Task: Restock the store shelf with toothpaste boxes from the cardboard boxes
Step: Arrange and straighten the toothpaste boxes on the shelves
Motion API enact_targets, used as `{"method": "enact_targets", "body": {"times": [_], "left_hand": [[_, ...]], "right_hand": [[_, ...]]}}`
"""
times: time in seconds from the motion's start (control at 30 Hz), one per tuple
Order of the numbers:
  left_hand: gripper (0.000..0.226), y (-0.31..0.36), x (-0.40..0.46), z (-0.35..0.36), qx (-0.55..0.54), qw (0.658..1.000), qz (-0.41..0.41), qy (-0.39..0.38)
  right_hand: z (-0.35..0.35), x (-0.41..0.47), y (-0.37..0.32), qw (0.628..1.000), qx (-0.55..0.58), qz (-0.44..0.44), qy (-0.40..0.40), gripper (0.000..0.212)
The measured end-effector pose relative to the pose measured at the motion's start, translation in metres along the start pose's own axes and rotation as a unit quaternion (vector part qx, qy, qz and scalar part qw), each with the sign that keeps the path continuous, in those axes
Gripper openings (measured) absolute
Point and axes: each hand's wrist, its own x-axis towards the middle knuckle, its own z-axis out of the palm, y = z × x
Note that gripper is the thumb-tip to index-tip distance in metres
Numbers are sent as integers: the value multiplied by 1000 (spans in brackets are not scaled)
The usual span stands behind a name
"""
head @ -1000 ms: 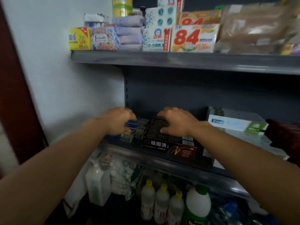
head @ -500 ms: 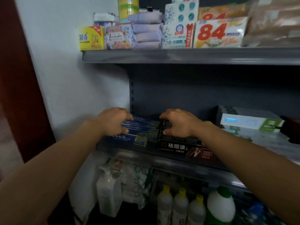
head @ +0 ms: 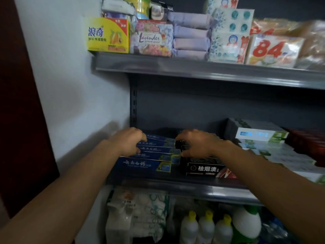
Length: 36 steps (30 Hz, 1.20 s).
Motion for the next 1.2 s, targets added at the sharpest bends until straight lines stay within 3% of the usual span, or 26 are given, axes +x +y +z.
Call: {"method": "enact_targets", "body": {"times": [0.37,0.7,1.2], "left_hand": [[48,-16,5,17,-21,999,18,-40],[25,-5,3,38,-16,1000,-6,-15],[19,-7,5,31,-56,997,-37,26]], "right_hand": [[15,20,-2,1000,1,8,-28,49],[38,25,13,999,-4,-30,-25,46],[51,36,8,999,6,-42,-13,30]]}}
